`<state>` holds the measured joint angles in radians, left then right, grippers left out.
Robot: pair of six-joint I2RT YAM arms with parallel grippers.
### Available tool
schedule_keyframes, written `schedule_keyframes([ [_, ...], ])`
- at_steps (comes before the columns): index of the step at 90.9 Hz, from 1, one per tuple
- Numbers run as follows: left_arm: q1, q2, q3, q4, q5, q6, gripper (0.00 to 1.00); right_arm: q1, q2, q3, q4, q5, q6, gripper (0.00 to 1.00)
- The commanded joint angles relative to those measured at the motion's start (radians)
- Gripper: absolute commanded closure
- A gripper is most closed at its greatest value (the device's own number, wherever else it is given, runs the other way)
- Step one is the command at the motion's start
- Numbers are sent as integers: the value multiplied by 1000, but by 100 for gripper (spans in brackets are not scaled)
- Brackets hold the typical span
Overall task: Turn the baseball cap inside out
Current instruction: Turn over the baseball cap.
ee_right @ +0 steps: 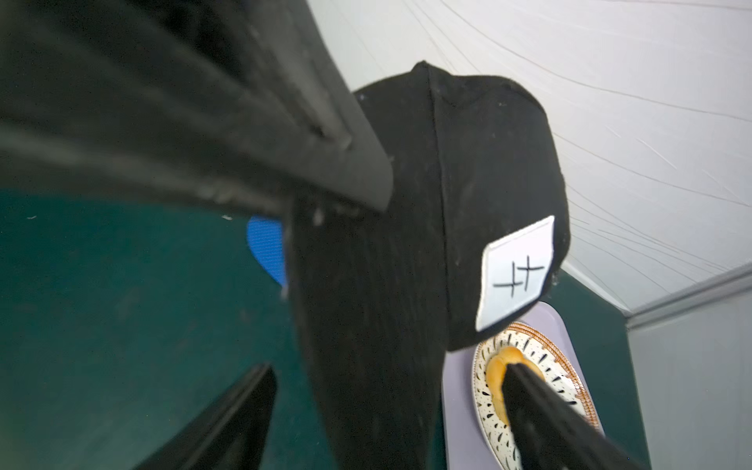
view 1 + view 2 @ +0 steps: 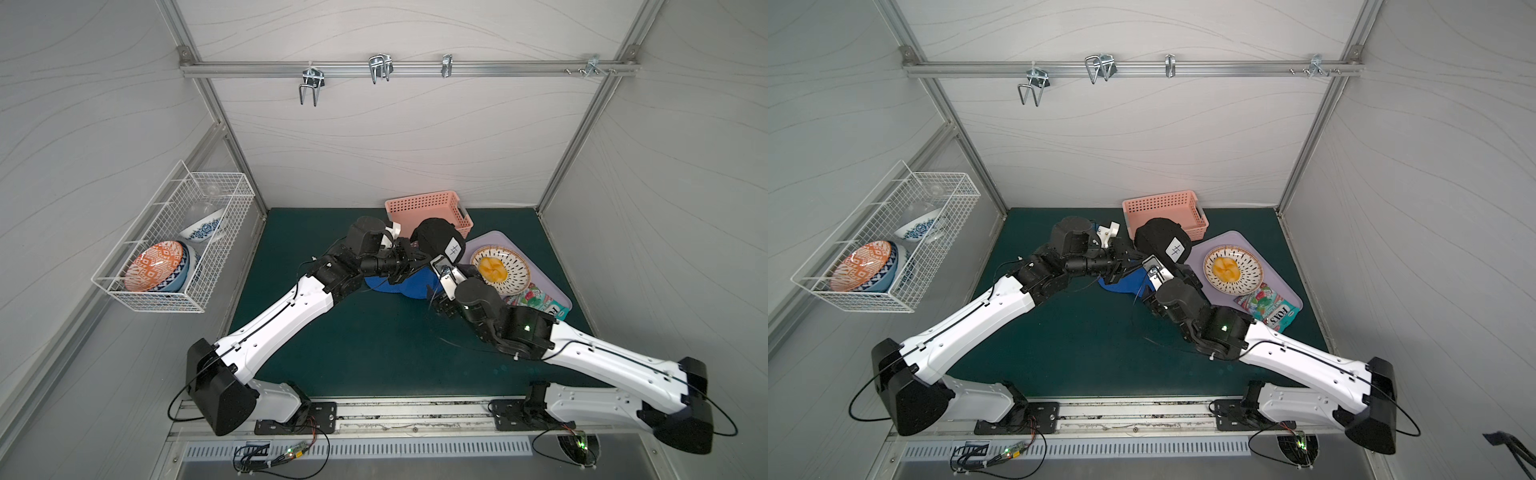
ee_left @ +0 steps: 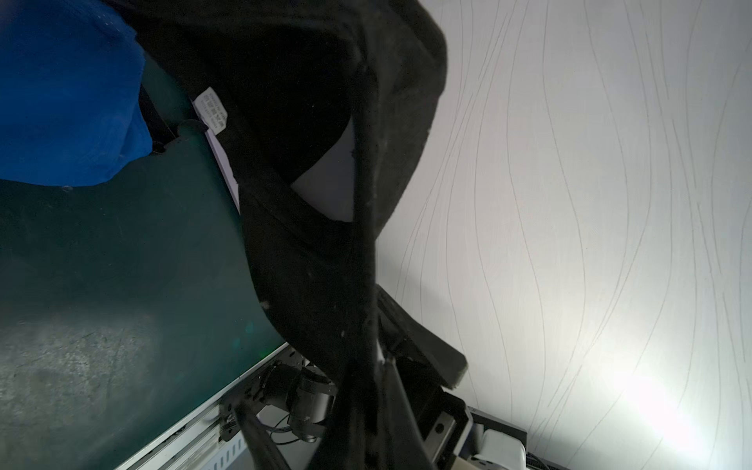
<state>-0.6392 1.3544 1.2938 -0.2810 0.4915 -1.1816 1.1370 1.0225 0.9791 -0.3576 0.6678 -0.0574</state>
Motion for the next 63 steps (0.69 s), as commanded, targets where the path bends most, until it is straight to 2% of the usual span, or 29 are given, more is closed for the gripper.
schedule_keyframes([
  [1,103,-63,14,22,77,118,100,1,-117,73,-154,-239,69,1],
  [14,237,-90,-7,18,299,222,100,-72,-211,130,-247,-367,130,1],
  [24,283,-84,13,-44,523,376,100,-259,-244,157,-282,-526,169,1],
  [32,293,-83,46,-202,642,540,100,-462,-239,173,-316,-746,184,1],
  [35,293,-86,47,-229,693,585,100,-550,-232,176,-325,-866,185,1],
  [49,293,-123,3,-228,891,647,100,-886,-177,175,-321,-1403,213,1],
  [53,293,-127,-13,-225,939,651,100,-956,-163,174,-299,-1536,243,2],
  [63,294,-146,-50,-246,996,698,100,-1067,-135,178,-224,-1738,337,7],
])
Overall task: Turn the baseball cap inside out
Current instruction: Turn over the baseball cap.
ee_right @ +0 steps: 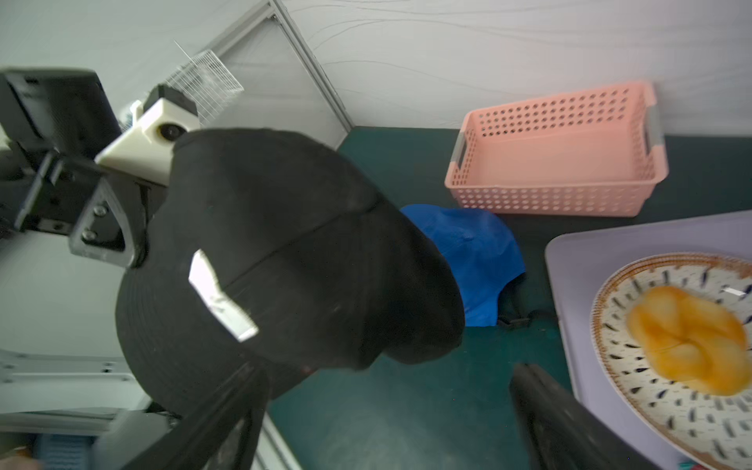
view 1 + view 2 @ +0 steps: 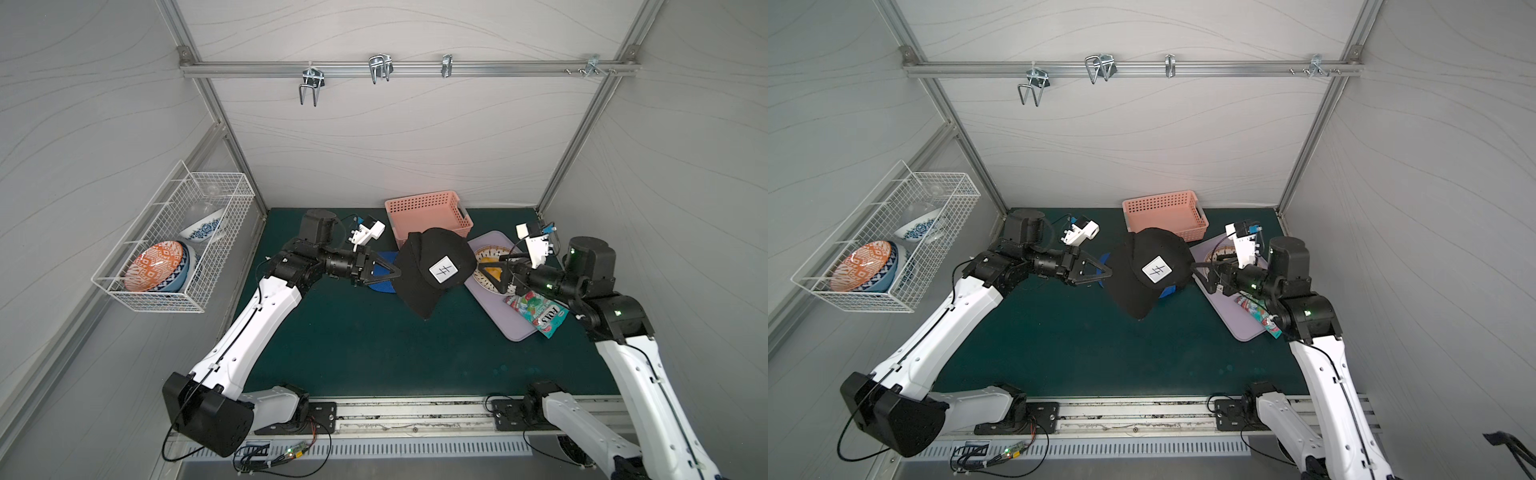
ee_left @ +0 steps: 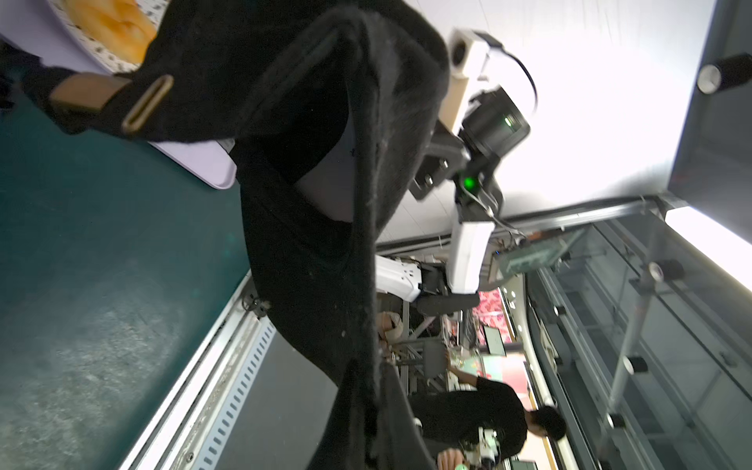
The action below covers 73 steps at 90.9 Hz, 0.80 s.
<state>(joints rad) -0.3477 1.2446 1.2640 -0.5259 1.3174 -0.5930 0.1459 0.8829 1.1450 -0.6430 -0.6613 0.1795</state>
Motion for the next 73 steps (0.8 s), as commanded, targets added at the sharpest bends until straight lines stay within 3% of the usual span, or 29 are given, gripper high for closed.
schedule_keyframes([
  [1,2,-38,-24,-4,172,113,100,-84,7,14,70,-421,109,8],
  [11,3,-48,-42,-5,185,121,100,-121,27,30,125,-506,201,14],
  [27,1,-51,-51,-2,195,115,100,-111,57,55,89,-499,159,35],
  [39,-1,-54,-58,1,202,110,100,-44,95,94,47,-459,101,48],
  [54,-8,-59,-64,4,209,104,100,1,138,119,34,-442,74,53],
  [73,-17,-65,-67,17,207,90,100,25,171,126,38,-430,55,53],
])
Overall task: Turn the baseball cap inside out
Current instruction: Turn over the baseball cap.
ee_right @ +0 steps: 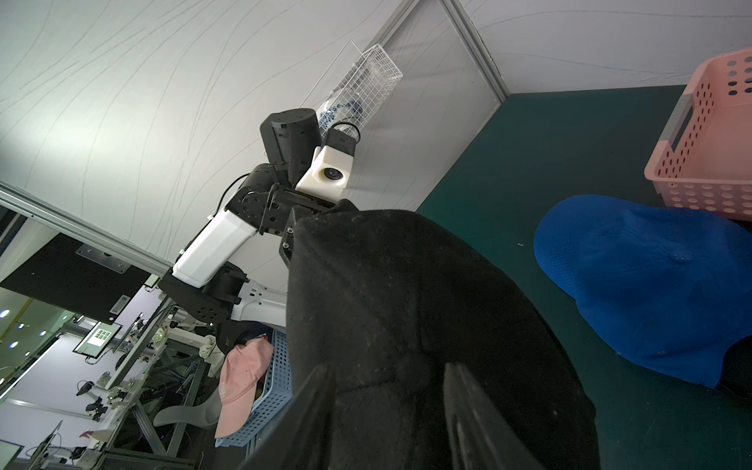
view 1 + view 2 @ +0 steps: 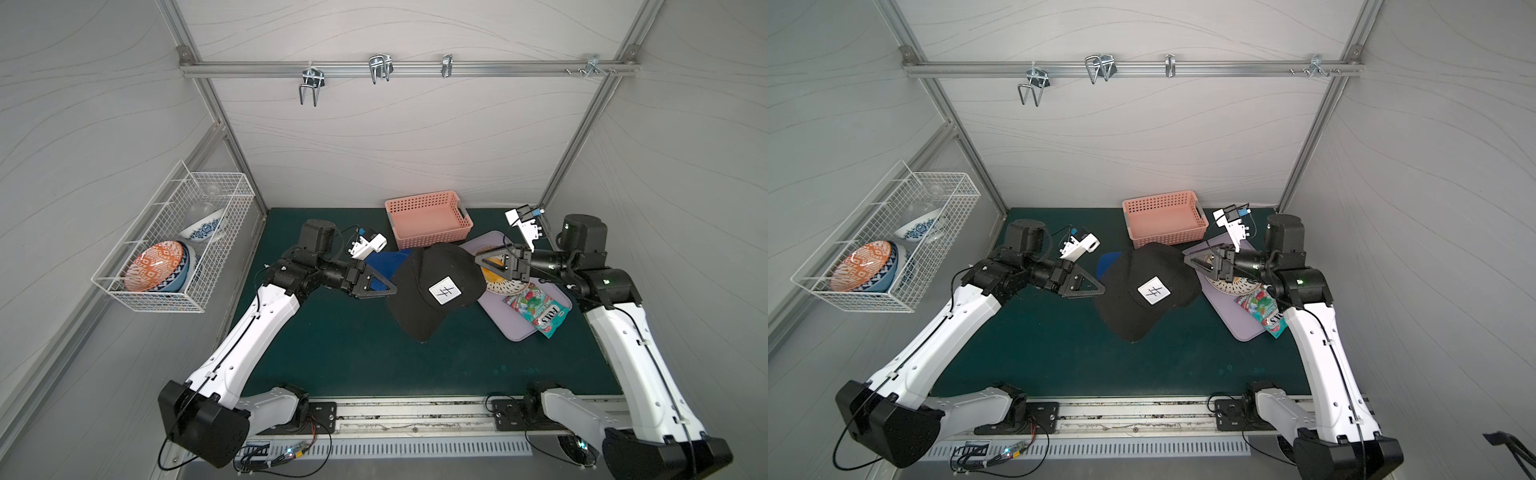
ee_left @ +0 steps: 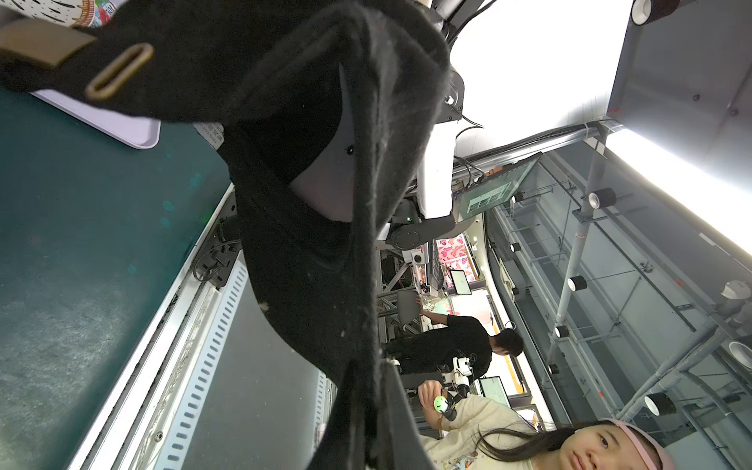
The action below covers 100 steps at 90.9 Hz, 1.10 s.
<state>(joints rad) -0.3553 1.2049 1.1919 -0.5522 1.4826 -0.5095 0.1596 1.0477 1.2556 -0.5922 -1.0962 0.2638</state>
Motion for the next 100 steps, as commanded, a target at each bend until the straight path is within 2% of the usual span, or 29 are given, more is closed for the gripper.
schedule_keyframes([
  [1,-9,-26,5,43,42,7,100,11,8,15,-13,5,-31,53],
  [26,-17,-26,6,67,47,-9,100,52,34,-1,-17,8,-41,55],
  [32,-18,-23,4,67,45,-9,100,58,36,-2,-15,-2,-37,60],
  [42,-18,-21,-7,74,42,-10,100,63,29,-4,-6,-7,-29,75],
  [48,-17,-19,-14,77,43,-6,100,64,20,-4,-12,9,-33,78],
  [54,-15,-13,-21,78,48,0,100,64,8,-2,-23,39,-42,82],
  [69,-7,10,-72,59,56,43,100,64,-18,-5,-77,149,-66,97],
  [72,-2,15,-86,51,55,59,99,65,-28,-10,-86,191,-68,99],
  [78,10,25,-127,38,47,93,92,88,-55,-29,-112,320,-73,100],
  [84,26,37,-171,28,21,127,75,138,-86,-60,-123,493,-59,100],
  [94,51,80,-238,1,-29,198,59,285,-138,-128,-92,769,47,100],
  [100,57,115,-247,-64,-68,284,53,378,-164,-164,-73,951,129,100],
])
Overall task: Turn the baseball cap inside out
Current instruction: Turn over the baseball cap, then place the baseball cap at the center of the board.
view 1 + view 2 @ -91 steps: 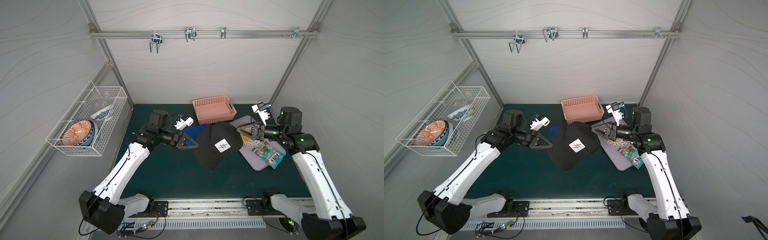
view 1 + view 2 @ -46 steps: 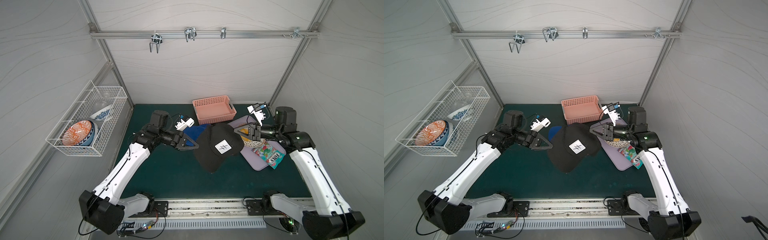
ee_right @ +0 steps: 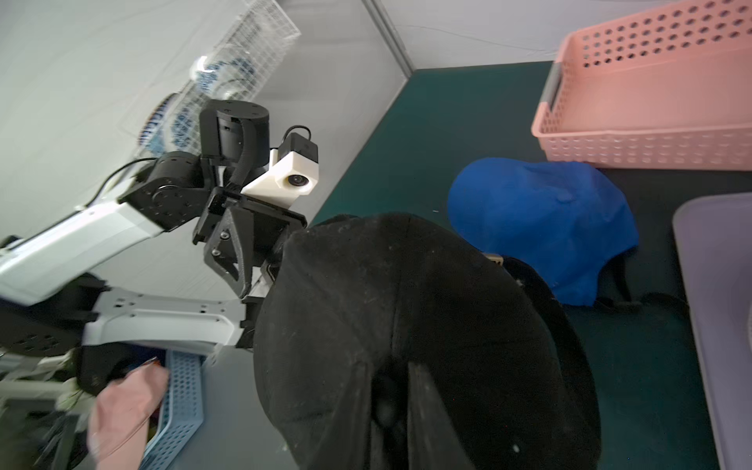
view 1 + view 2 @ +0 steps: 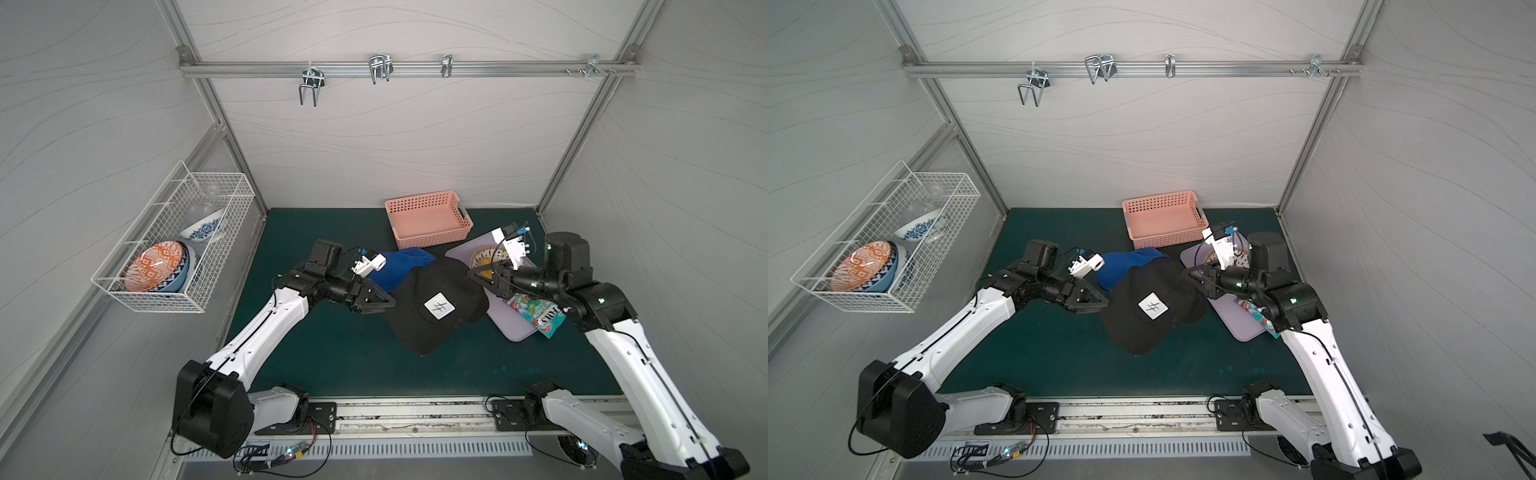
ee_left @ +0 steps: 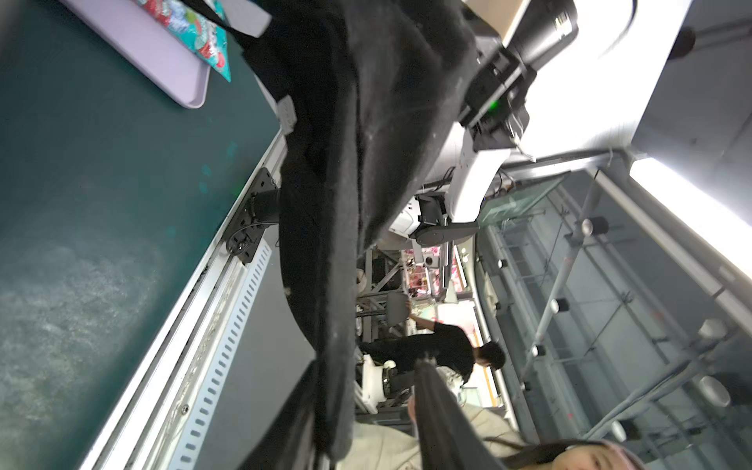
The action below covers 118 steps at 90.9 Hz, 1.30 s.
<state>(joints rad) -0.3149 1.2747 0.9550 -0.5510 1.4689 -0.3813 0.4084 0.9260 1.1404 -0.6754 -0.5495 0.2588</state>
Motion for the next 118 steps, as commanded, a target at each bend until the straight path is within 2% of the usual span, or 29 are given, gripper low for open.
schedule_keyframes([
  [1,17,51,-11,-78,-61,170,52,144,-47,-56,15,425,148,100],
  [13,31,113,1,-200,-233,279,36,335,-65,-111,42,678,291,100],
  [20,67,127,1,-211,-373,265,19,434,-55,-128,50,809,360,100],
  [32,126,115,30,-272,-640,256,1,561,-4,-139,120,916,441,100],
  [47,129,41,69,-302,-810,272,0,649,97,-118,198,978,509,100],
  [64,130,-56,80,-282,-955,208,0,702,149,-132,287,1049,649,98],
  [76,131,-97,67,-260,-943,179,0,716,145,-198,305,1105,787,96],
  [84,130,-88,55,-265,-901,172,0,711,148,-257,260,1134,947,93],
  [95,128,-72,20,-253,-847,142,0,666,145,-318,222,1082,1087,91],
  [105,124,-73,-22,-231,-803,107,0,633,133,-357,201,1038,1150,79],
  [111,111,-71,-46,-224,-800,94,0,629,117,-365,187,1042,1170,57],
  [114,99,-71,-58,-220,-804,94,1,629,110,-363,170,1049,1181,42],
  [118,78,-67,-69,-217,-821,95,1,628,103,-355,137,1060,1188,31],
])
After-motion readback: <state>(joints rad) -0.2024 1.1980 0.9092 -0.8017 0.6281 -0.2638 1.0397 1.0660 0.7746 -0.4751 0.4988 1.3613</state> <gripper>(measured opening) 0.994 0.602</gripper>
